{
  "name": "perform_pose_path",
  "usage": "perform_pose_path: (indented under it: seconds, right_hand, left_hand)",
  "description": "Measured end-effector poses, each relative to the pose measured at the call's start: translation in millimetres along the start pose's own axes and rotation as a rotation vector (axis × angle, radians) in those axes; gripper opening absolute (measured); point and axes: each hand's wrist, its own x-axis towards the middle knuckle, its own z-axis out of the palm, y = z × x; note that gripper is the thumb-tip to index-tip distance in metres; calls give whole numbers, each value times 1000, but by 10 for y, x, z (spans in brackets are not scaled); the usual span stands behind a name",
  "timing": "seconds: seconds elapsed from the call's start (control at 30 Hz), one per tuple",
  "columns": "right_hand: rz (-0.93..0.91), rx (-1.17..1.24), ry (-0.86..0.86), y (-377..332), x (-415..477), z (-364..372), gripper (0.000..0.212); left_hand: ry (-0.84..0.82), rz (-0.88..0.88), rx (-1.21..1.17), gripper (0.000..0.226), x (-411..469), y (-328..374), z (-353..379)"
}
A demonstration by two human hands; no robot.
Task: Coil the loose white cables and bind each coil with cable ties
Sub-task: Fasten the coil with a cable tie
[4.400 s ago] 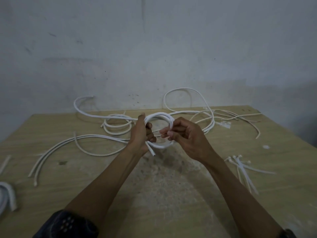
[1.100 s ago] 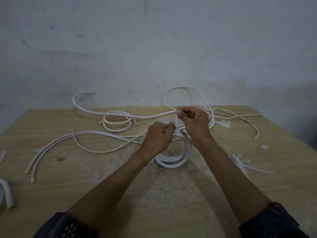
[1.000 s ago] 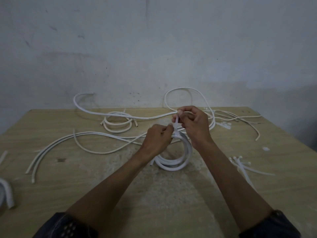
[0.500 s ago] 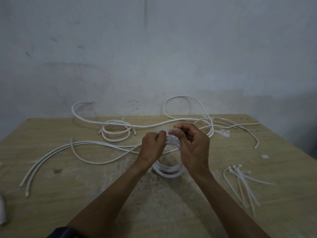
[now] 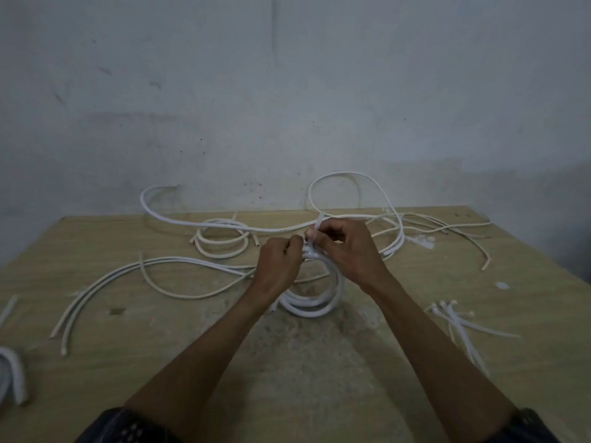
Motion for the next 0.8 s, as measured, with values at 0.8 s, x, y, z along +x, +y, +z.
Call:
perform_pose_path:
  seconds: [0.8]
  right_hand:
    - [-215,-188,358,21,-172,315,2]
  left_hand:
    - [81,252,48,34,64,-32,-82]
